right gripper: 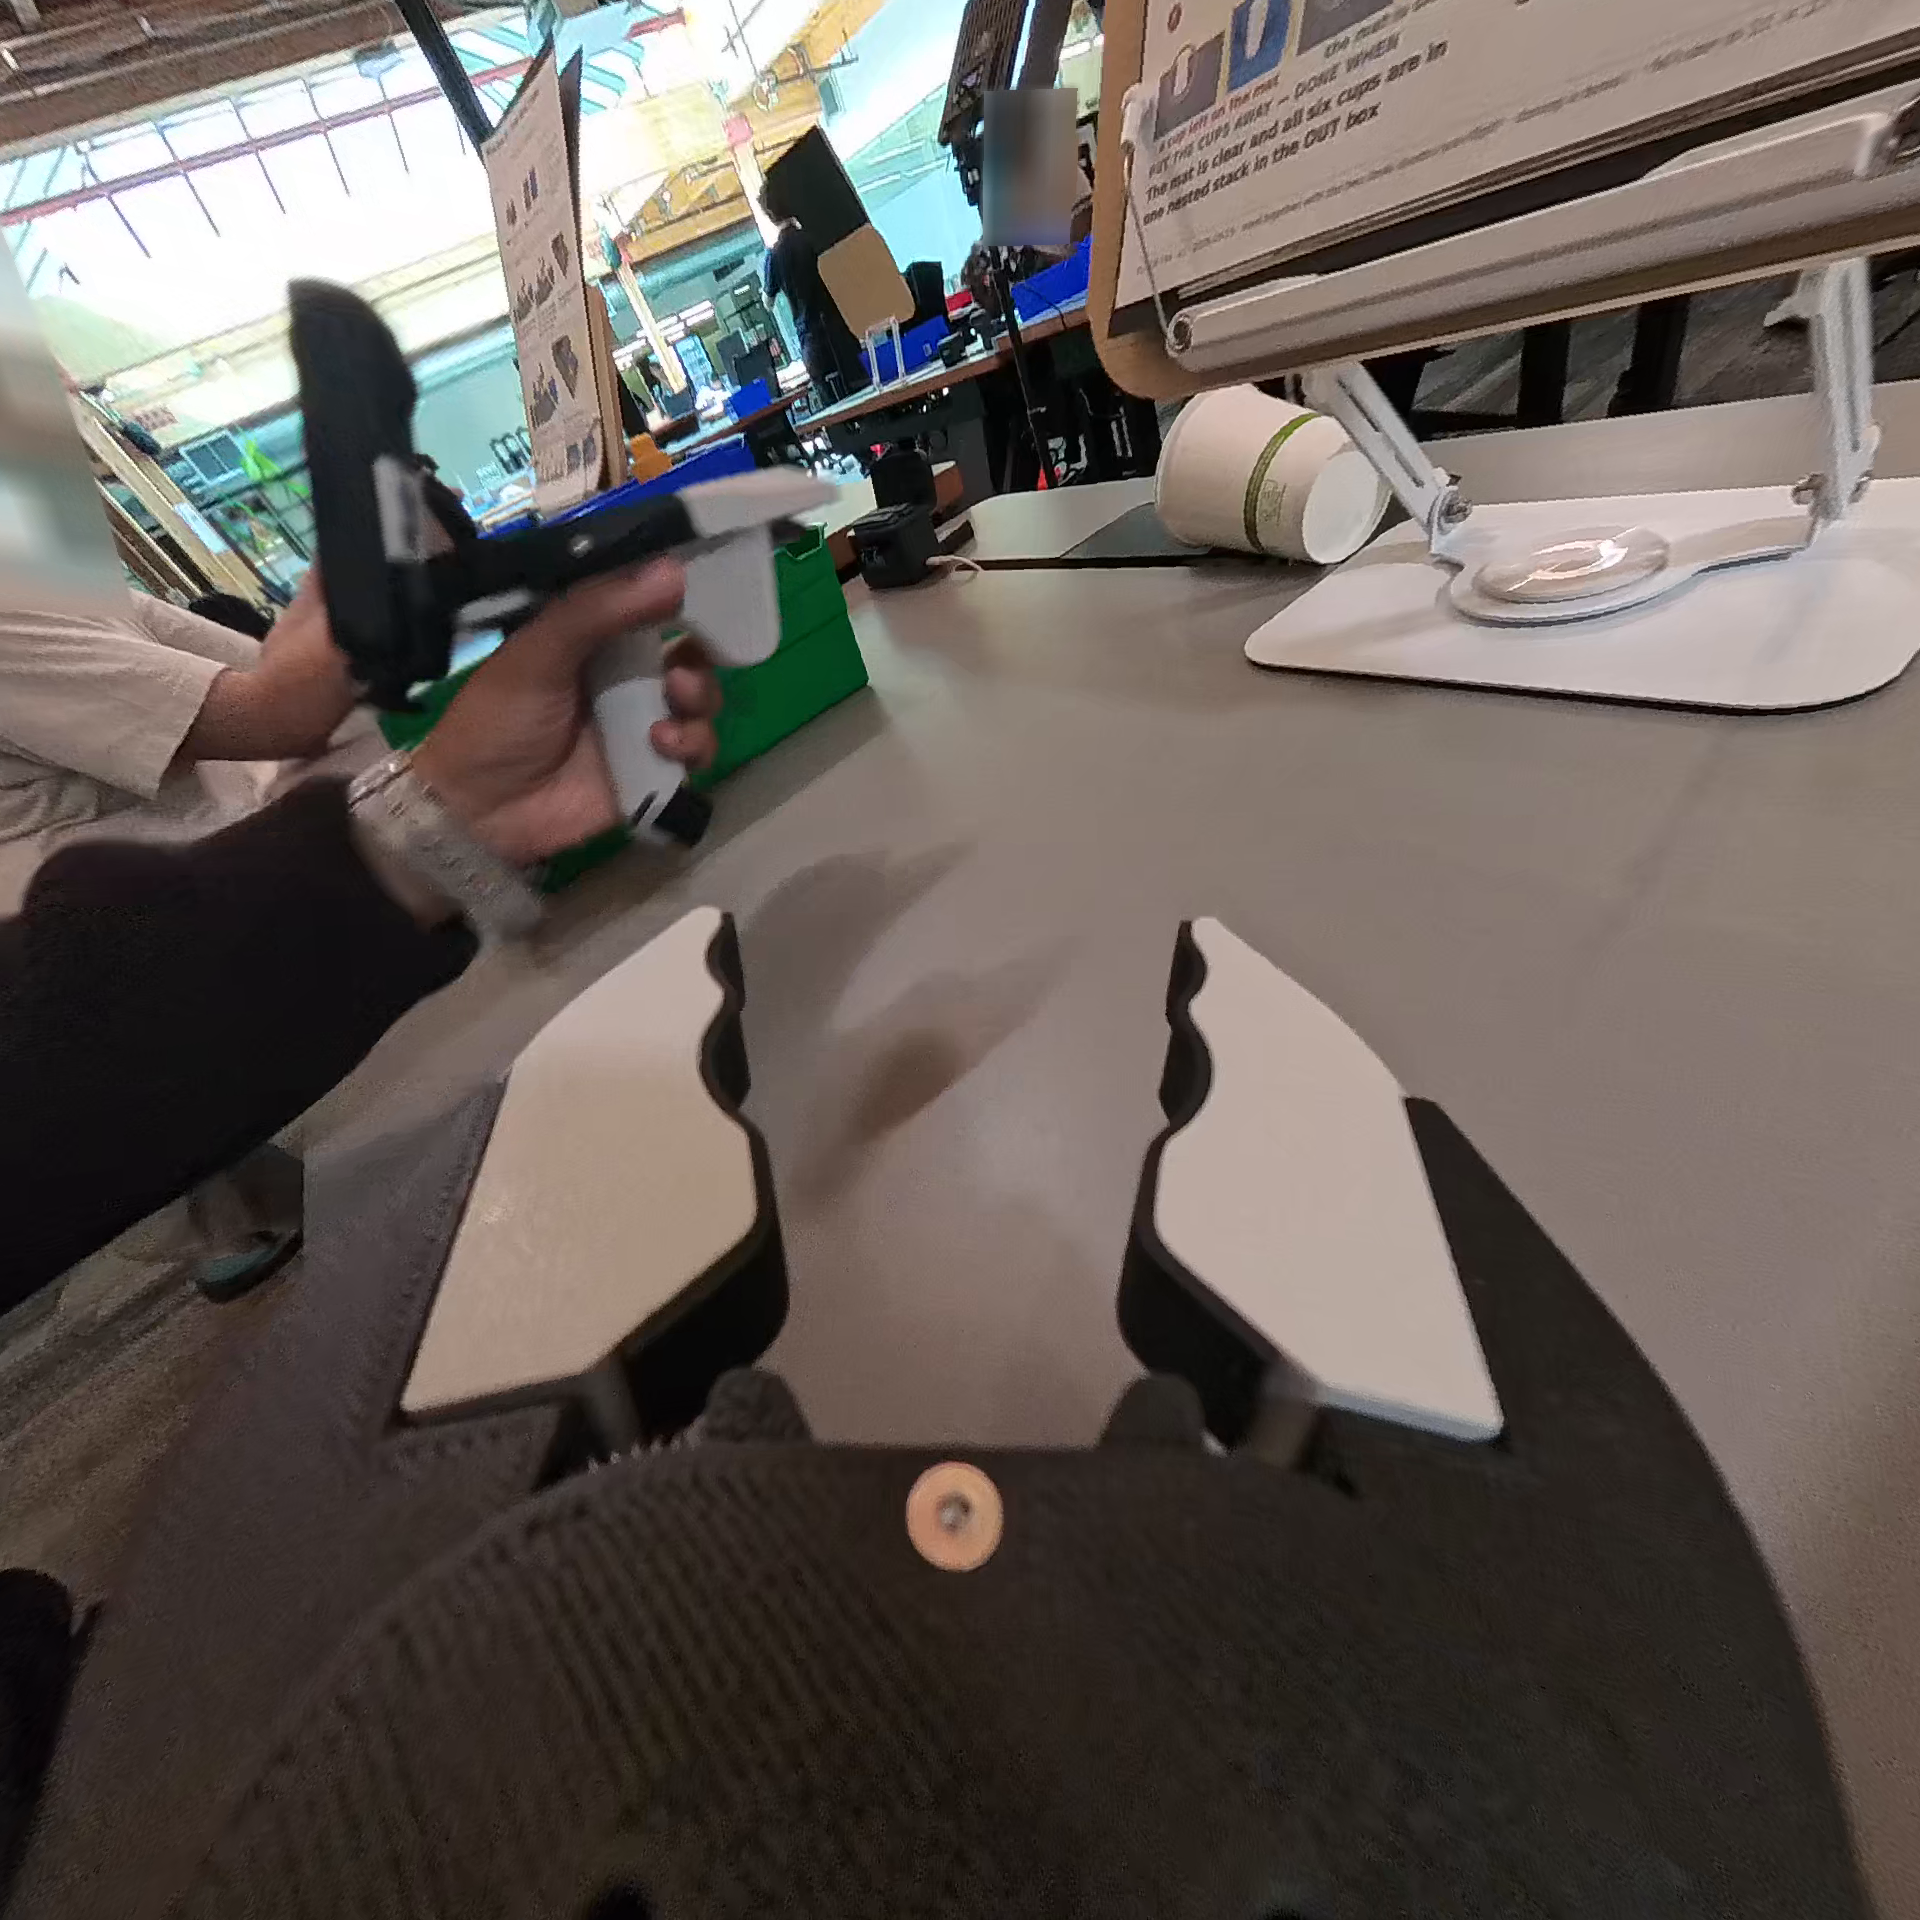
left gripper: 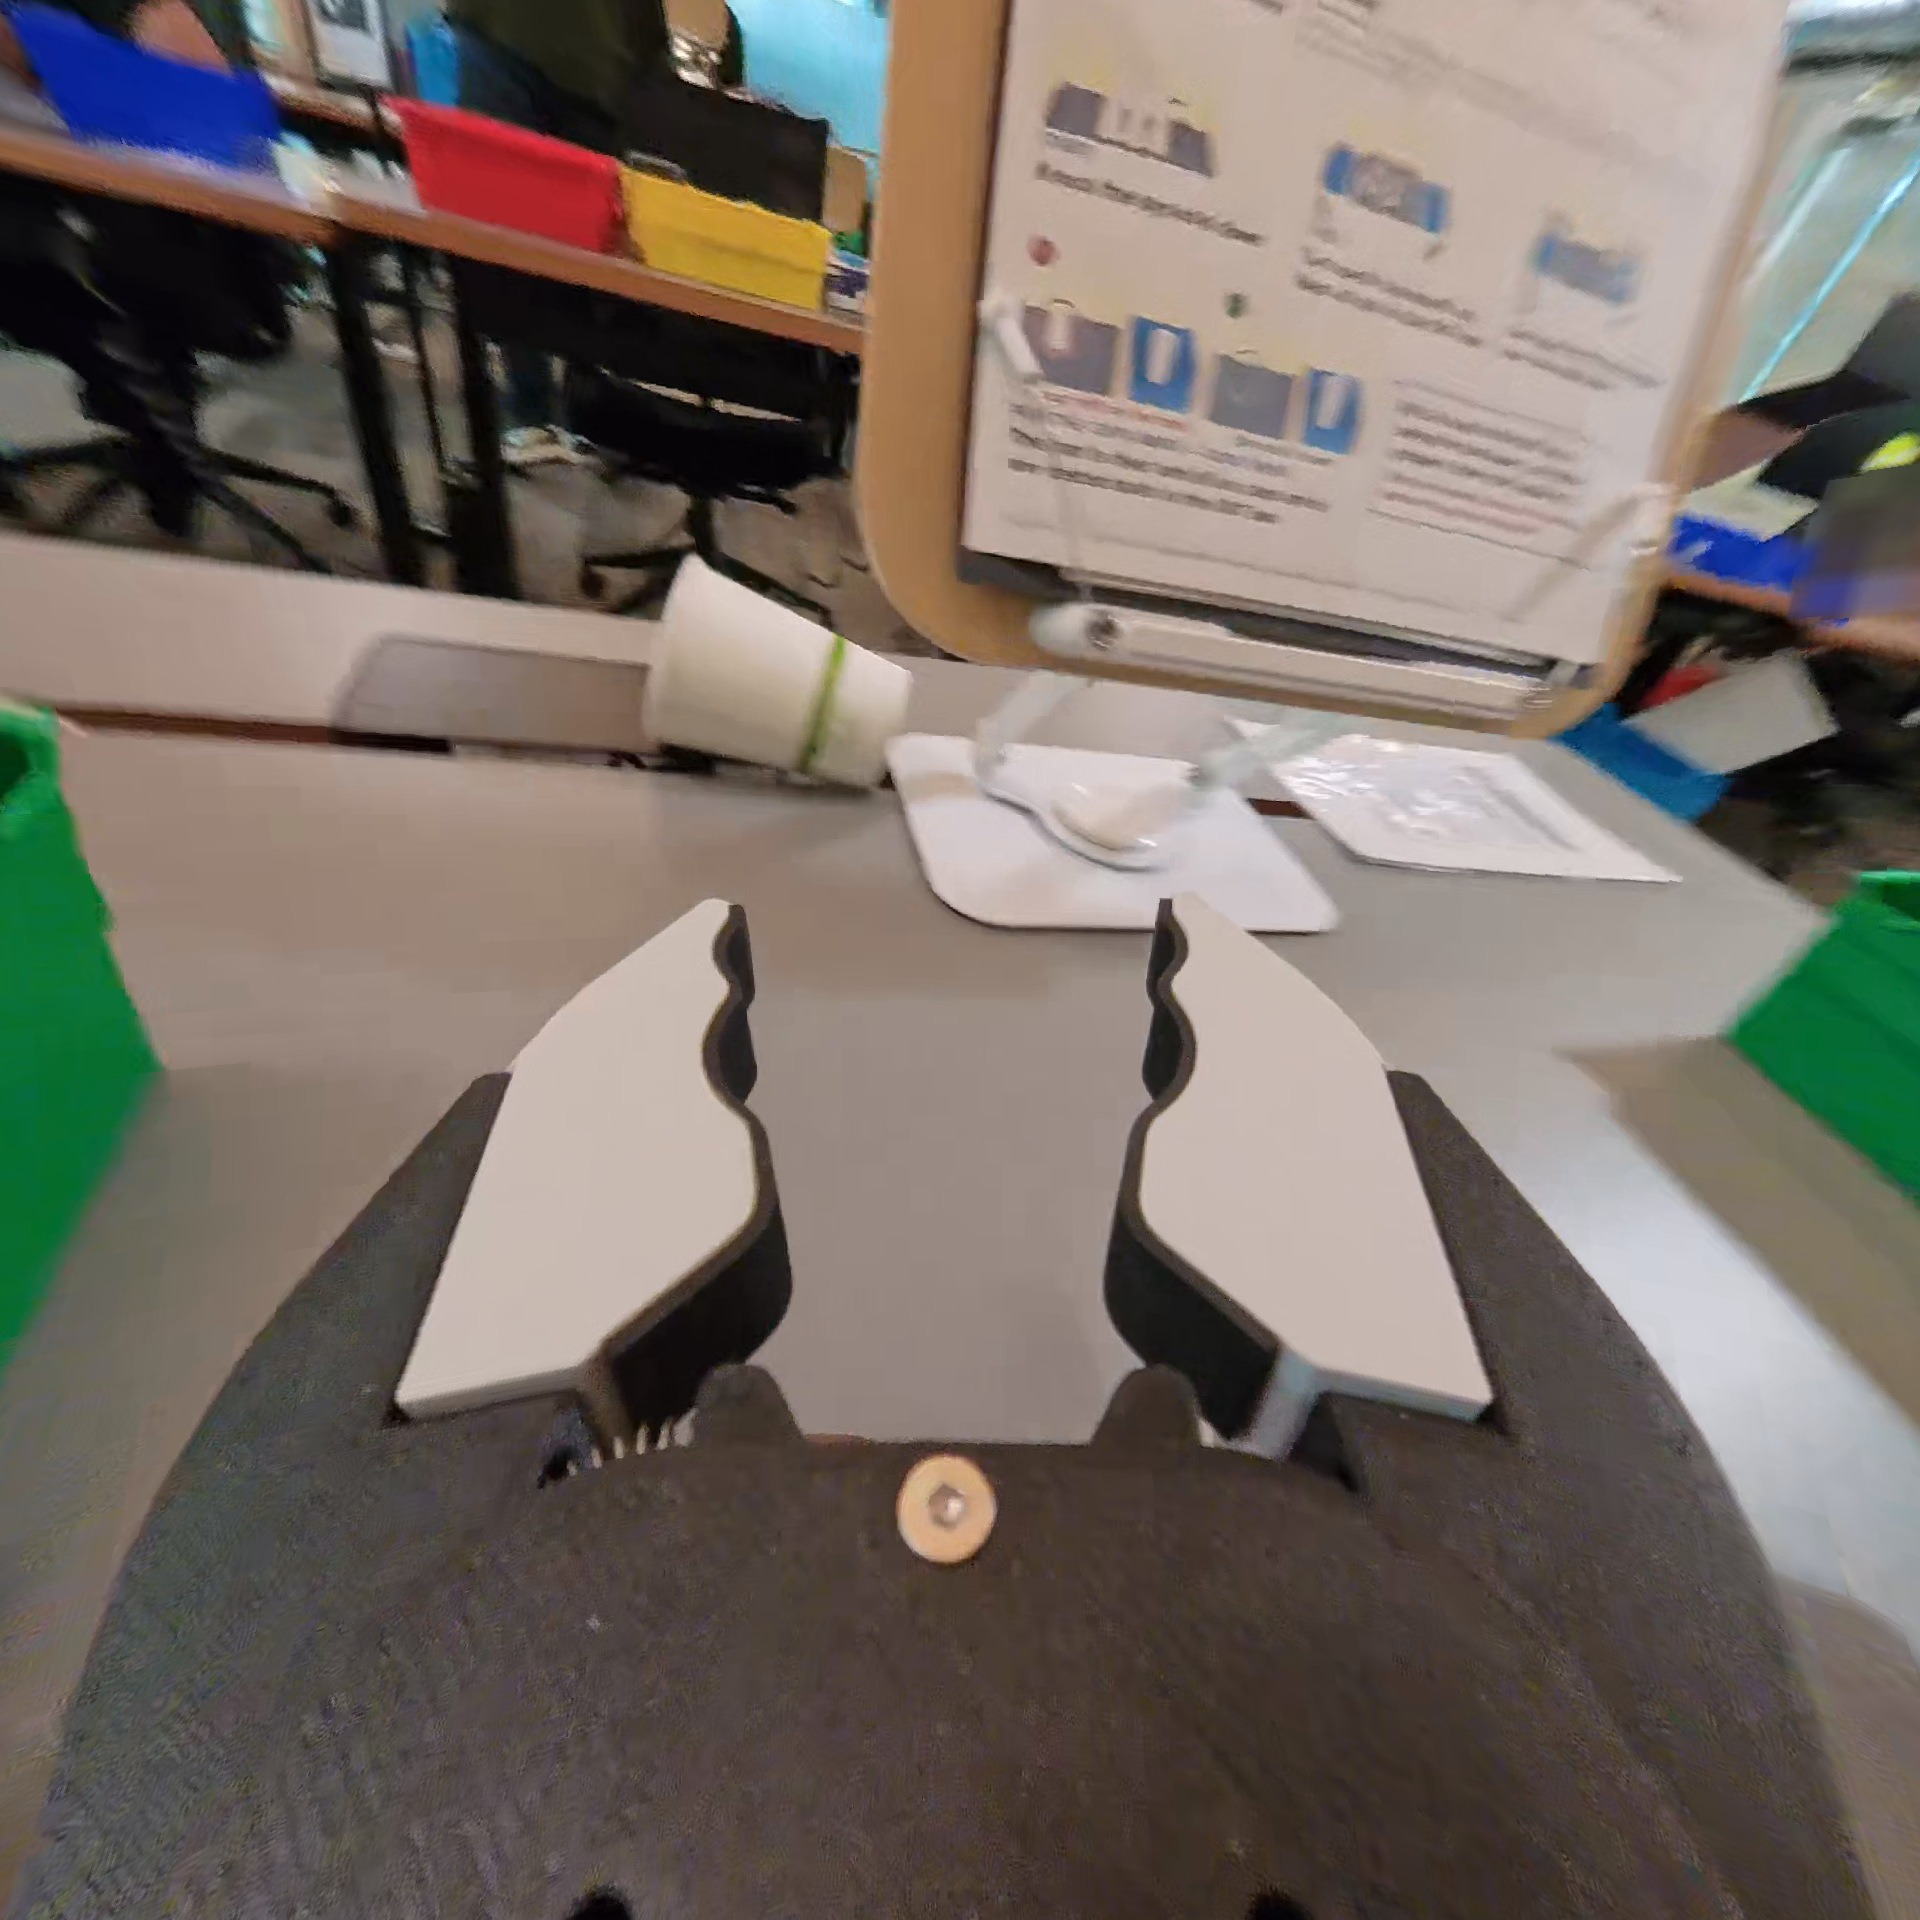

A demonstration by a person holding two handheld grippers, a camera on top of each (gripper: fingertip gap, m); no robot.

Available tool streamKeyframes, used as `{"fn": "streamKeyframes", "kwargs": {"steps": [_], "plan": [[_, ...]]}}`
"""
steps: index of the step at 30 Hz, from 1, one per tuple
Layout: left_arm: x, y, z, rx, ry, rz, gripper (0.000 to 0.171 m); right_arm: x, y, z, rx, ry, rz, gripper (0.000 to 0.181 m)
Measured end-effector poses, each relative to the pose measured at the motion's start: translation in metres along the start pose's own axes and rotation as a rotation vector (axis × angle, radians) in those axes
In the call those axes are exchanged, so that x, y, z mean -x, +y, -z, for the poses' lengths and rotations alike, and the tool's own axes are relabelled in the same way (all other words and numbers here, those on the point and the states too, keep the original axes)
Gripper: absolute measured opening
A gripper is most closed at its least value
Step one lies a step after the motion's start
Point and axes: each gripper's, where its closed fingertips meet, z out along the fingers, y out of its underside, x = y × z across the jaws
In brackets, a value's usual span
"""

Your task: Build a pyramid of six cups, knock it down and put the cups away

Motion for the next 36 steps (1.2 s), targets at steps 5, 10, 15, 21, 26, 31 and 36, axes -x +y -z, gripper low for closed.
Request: {"fn": "streamKeyframes", "kwargs": {"steps": [5, 10, 15, 21, 26, 31, 36], "plan": [[0.041, -0.03, -0.073, 0.052, -0.028, 0.083, 0.074, 0.021, -0.005, -0.004, -0.024, -0.06, -0.038, 0.077], [0.064, -0.06, -0.136, 0.085, 0.118, 0.161, 0.057, 0.035, 0.006, -0.009, 0.027, -0.102, 0.002, 0.076], [0.075, -0.058, -0.18, 0.215, 0.252, 0.117, 0.05, 0.039, 0.004, -0.007, 0.018, -0.138, -0.037, 0.075], [0.083, -0.047, -0.211, 0.334, 0.358, 0.103, 0.05, 0.032, -0.005, -0.001, -0.017, -0.176, -0.171, 0.071], [0.099, -0.028, -0.235, 0.412, 0.324, 0.1, 0.054, 0.025, -0.009, 0.0, -0.039, -0.178, -0.227, 0.069], [0.099, -0.013, -0.246, 0.449, 0.337, 0.073, 0.054, 0.026, -0.005, -0.002, -0.017, -0.174, -0.174, 0.068], [0.096, 0.012, -0.249, 0.527, 0.341, -0.021, 0.052, 0.025, -0.002, -0.003, -0.011, -0.189, -0.215, 0.068]]}}
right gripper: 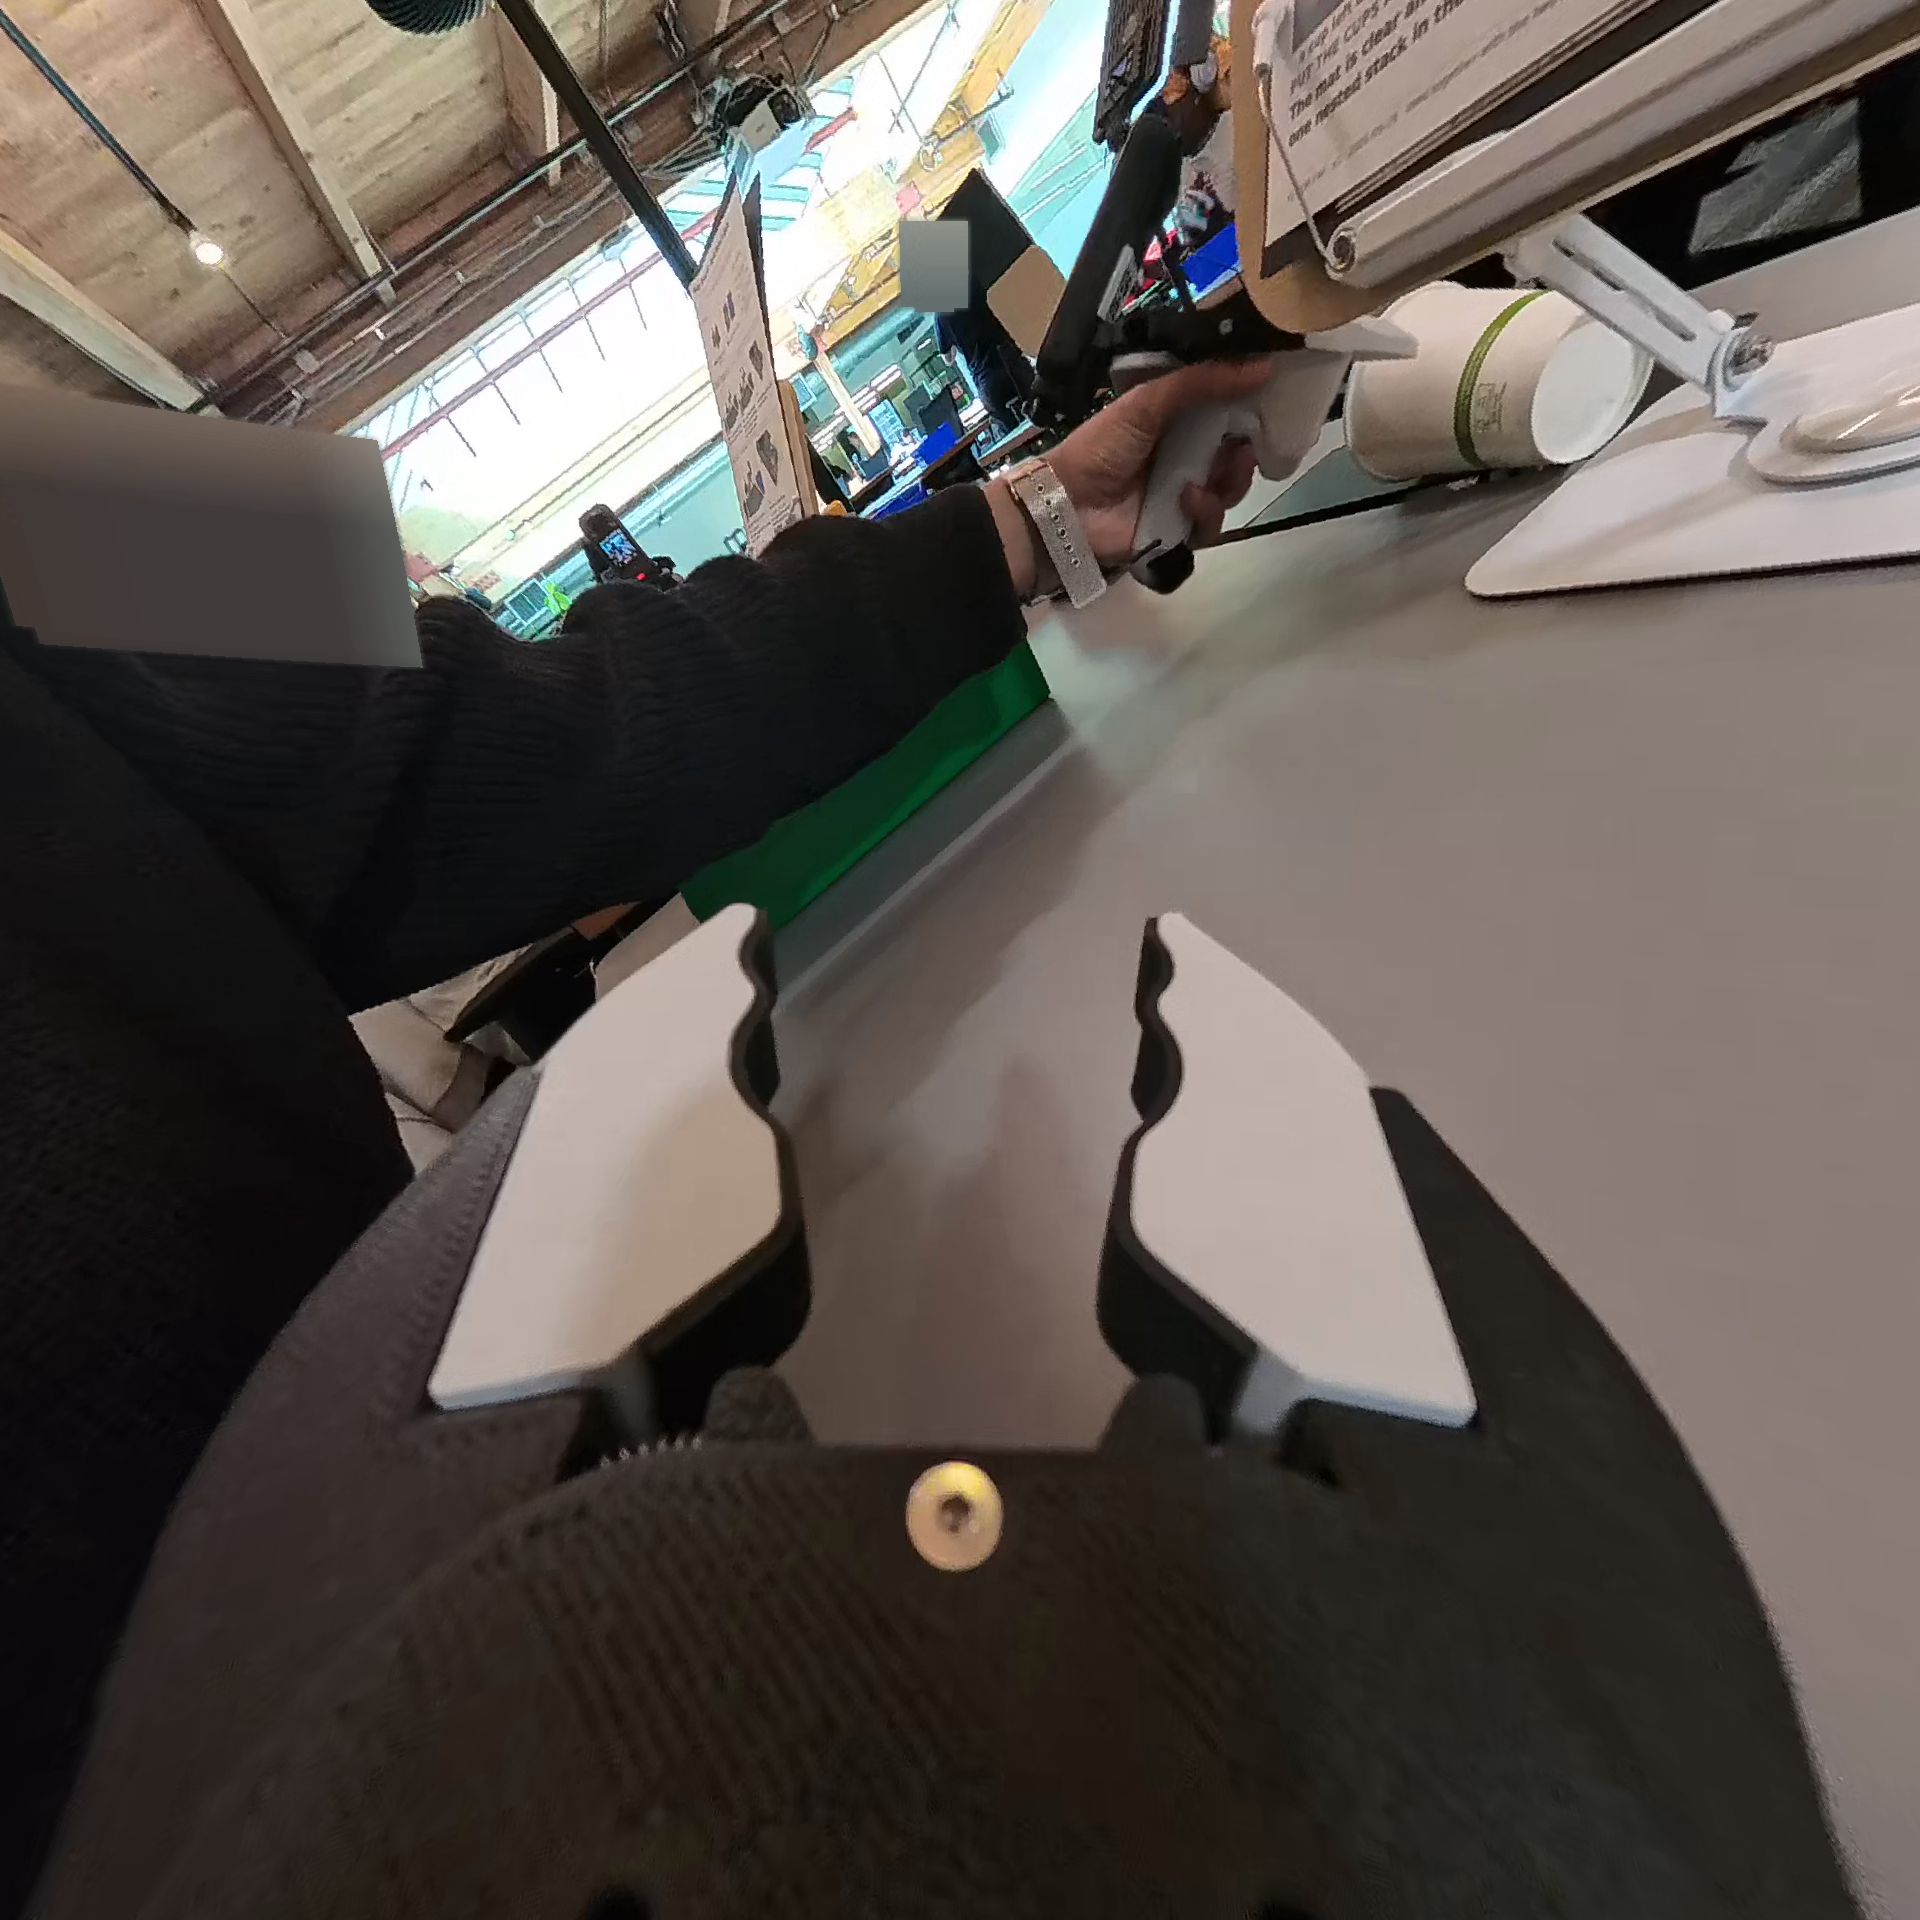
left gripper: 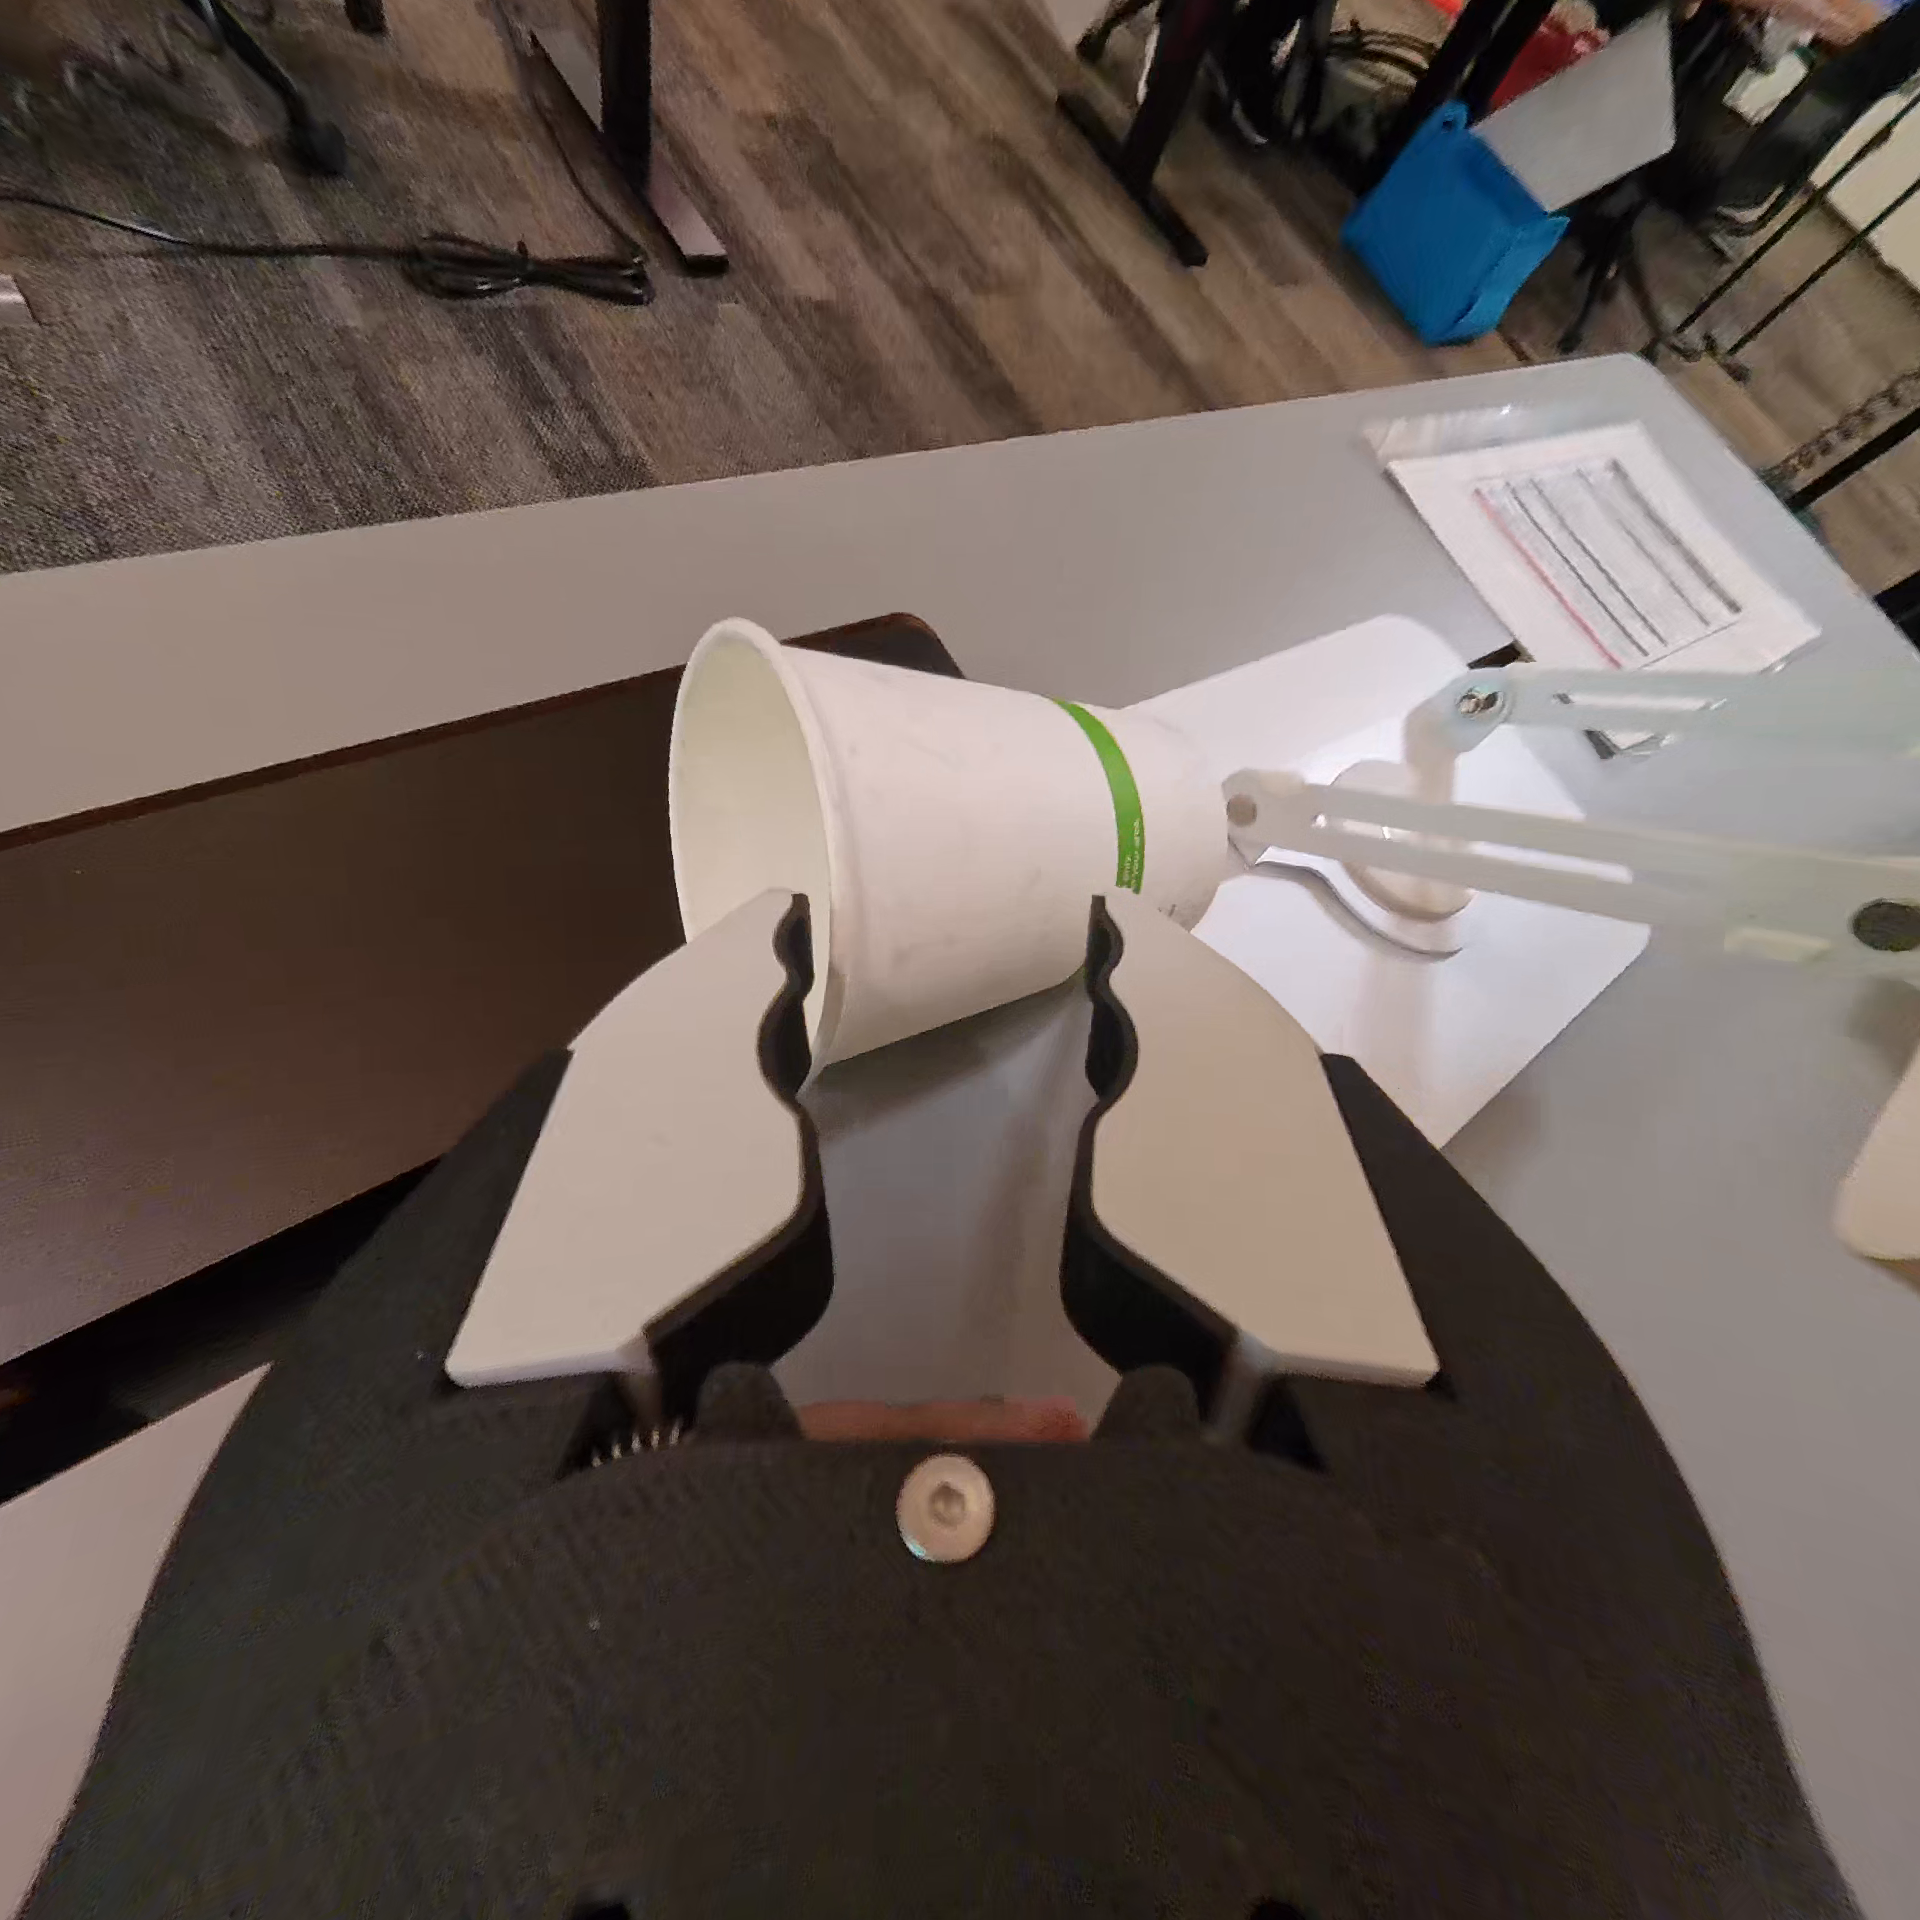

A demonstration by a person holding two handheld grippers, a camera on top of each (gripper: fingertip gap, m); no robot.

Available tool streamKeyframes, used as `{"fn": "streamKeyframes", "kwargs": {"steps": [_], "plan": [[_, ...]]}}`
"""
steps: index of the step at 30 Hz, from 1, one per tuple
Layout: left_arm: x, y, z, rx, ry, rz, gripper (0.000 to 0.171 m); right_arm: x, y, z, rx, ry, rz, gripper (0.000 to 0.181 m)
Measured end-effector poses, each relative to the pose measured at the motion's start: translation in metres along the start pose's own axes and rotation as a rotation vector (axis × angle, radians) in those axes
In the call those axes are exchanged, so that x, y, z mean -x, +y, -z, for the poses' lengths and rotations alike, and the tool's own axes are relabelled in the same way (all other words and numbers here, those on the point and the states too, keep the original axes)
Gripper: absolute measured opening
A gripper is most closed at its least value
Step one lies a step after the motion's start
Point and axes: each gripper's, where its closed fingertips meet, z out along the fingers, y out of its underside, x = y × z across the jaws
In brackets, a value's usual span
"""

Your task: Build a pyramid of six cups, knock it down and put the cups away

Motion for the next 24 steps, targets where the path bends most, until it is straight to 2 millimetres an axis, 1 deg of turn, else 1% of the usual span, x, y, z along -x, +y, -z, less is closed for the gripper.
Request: {"fn": "streamKeyframes", "kwargs": {"steps": [1, 3, 5, 8, 11, 12, 13, 17, 21, 24], "plan": [[0.0, 0.0, -0.001, -0.007, -0.002, -0.006, 0.047, 0.0, 0.0, 0.0, -0.002, -0.002, -0.01, 0.068], [0.0, -0.002, 0.001, -0.04, -0.005, -0.004, 0.028, -0.001, -0.001, 0.001, -0.006, -0.001, -0.02, 0.067], [0.0, -0.006, 0.004, -0.071, -0.002, 0.011, 0.023, -0.002, -0.002, 0.001, -0.01, 0.003, -0.019, 0.067], [-0.006, -0.006, 0.01, -0.085, 0.037, 0.032, 0.015, -0.003, -0.002, 0.001, -0.009, 0.004, -0.022, 0.067], [-0.007, -0.008, 0.02, -0.101, 0.019, 0.035, 0.004, -0.001, -0.002, 0.001, -0.009, -0.001, -0.03, 0.067], [-0.004, -0.008, 0.023, -0.099, -0.017, 0.027, 0.004, -0.001, -0.001, 0.001, -0.008, -0.002, -0.03, 0.066], [-0.005, -0.006, 0.025, -0.092, -0.02, 0.006, 0.004, -0.001, -0.001, 0.001, -0.006, -0.001, -0.028, 0.066], [-0.015, 0.004, 0.032, -0.044, 0.019, -0.01, 0.004, 0.001, -0.001, 0.001, -0.005, -0.004, -0.025, 0.066], [-0.018, 0.006, 0.041, -0.044, -0.008, -0.015, 0.004, 0.003, 0.0, 0.001, -0.001, -0.005, -0.015, 0.066], [-0.019, 0.005, 0.054, -0.051, -0.045, -0.001, 0.004, 0.004, 0.001, 0.0, 0.006, -0.003, -0.001, 0.066]]}}
